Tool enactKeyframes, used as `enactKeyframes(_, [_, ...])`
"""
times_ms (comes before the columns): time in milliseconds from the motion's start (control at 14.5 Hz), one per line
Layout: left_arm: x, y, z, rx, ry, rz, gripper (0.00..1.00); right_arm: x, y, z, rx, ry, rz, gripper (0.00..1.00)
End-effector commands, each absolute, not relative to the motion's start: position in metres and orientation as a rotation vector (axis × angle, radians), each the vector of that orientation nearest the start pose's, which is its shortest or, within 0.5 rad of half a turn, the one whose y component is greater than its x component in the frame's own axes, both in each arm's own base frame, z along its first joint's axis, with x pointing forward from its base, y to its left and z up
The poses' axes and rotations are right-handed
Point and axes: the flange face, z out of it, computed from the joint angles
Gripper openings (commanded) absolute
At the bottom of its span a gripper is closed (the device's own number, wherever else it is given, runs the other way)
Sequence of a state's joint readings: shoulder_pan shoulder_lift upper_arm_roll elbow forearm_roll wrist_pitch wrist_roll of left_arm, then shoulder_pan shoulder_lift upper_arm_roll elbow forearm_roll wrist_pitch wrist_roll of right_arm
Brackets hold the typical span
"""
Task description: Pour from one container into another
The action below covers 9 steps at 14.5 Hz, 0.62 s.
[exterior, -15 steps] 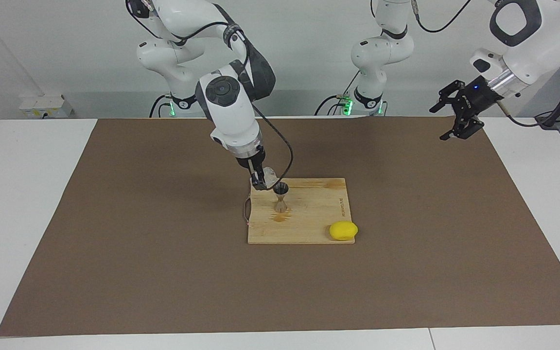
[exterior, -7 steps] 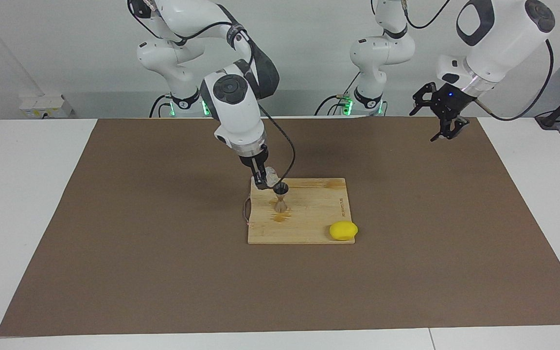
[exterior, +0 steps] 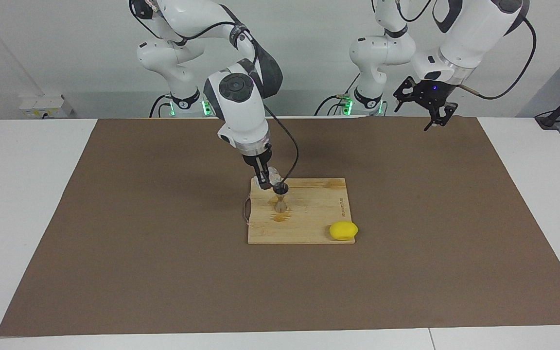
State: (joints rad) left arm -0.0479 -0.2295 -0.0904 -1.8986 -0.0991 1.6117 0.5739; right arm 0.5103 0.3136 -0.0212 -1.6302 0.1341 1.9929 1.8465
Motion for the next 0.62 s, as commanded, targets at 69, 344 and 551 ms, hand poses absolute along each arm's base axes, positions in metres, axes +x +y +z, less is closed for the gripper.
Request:
enactKeyframes(69, [0.478,-0.062,0.600,-3.107,0.708,-0.039,1.00,0.582,0.322,0.445,-2.318,1.999,0.056,0.00])
enactKeyframes(344, [0.488,-0.014,0.604,-3.138,0.506,-0.105,1.00,0.583,0.326,0.447,-2.269,2.021,0.041,0.00])
enactKeyframes(551, [0.493,0.000,0.606,-3.166,0.234,-0.161,1.00,0.582,0.328,0.446,-2.264,2.024,0.042,0.00])
